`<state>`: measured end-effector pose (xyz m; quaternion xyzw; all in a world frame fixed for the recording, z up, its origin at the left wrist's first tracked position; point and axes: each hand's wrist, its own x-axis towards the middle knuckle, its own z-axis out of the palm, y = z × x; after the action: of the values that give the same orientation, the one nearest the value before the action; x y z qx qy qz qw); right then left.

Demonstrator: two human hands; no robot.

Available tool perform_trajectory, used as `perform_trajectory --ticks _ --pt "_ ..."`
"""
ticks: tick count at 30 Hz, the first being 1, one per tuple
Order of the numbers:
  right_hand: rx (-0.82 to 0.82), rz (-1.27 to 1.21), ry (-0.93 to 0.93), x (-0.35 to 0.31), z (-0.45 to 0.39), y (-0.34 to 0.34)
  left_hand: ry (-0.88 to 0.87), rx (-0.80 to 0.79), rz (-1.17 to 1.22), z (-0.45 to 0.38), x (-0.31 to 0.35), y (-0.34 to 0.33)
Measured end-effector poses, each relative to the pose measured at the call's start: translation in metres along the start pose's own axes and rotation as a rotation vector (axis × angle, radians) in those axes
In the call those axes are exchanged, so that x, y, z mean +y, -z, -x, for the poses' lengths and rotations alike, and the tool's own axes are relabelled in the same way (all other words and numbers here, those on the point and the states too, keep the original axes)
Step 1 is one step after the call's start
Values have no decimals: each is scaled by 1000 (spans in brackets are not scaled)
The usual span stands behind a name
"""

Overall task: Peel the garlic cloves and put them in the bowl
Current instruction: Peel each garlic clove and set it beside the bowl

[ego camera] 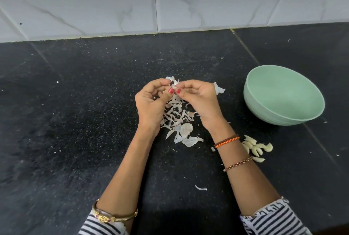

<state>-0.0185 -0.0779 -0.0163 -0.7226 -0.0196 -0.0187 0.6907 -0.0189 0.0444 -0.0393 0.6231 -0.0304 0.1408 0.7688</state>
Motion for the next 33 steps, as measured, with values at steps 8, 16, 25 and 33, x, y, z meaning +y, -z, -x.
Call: perform_trajectory --ticks 8,16,25,33 --pt "151 95 148 6 -3 -1 62 29 -47 0 3 -3" --pt "308 236 207 16 -6 1 7 18 -298 9 5 -8" --pt "463 372 264 16 -2 5 13 -30 -432 11 3 -13" --pt "582 850 412 18 53 22 7 -99 -471 17 6 -17"
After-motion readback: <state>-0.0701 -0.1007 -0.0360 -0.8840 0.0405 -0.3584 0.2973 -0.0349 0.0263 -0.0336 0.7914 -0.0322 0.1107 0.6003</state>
